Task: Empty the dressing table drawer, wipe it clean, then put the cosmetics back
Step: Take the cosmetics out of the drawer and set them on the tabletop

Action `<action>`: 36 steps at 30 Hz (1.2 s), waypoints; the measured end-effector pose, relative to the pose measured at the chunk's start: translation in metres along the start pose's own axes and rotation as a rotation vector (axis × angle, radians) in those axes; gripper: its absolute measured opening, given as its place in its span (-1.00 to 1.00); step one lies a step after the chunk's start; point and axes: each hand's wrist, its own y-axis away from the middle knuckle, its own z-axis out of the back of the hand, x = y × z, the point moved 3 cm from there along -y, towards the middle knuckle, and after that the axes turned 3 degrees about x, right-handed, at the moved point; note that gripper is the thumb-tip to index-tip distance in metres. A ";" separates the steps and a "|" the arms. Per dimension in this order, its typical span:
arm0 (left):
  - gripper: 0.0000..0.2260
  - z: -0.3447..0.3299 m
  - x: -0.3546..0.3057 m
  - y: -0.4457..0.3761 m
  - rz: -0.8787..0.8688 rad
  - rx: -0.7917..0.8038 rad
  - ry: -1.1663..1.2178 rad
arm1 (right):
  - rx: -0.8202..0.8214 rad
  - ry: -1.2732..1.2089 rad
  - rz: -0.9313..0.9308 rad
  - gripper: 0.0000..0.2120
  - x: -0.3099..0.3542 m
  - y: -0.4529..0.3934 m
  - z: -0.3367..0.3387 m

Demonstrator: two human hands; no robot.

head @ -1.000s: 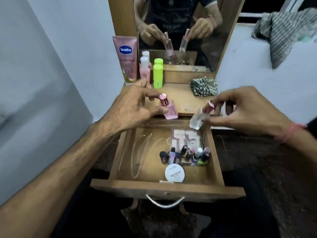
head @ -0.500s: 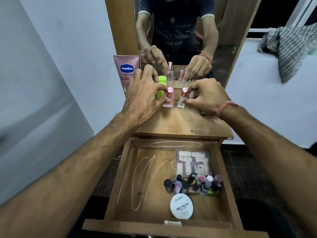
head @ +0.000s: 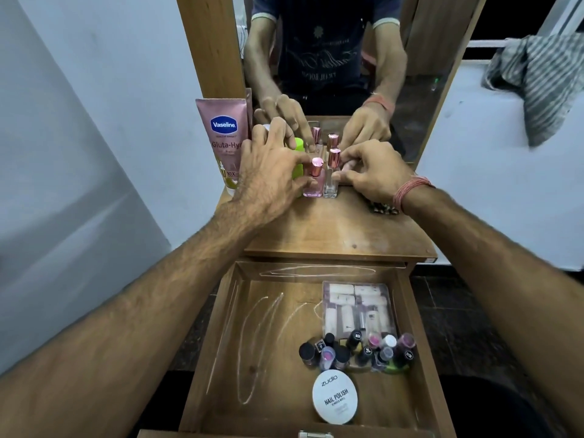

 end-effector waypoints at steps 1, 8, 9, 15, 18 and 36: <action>-0.61 -0.001 0.000 -0.002 0.006 0.009 -0.008 | -0.002 -0.014 -0.010 -0.91 -0.001 0.000 -0.001; -0.56 -0.001 0.001 -0.014 0.039 -0.003 -0.062 | 0.003 -0.136 -0.119 -0.93 -0.008 -0.001 -0.006; -0.55 0.000 0.000 -0.014 0.044 -0.013 -0.065 | 0.002 -0.157 -0.140 -0.92 -0.009 0.000 -0.007; -0.44 0.003 -0.001 -0.009 0.049 -0.052 -0.053 | -0.043 -0.190 -0.171 -0.79 -0.005 0.018 -0.004; -0.42 0.012 -0.002 0.005 0.058 -0.077 0.004 | 0.009 -0.234 -0.172 -0.80 -0.003 0.044 0.002; -0.63 -0.010 -0.112 0.201 -0.313 0.364 0.407 | 0.390 0.067 -0.143 -0.77 -0.026 0.253 -0.008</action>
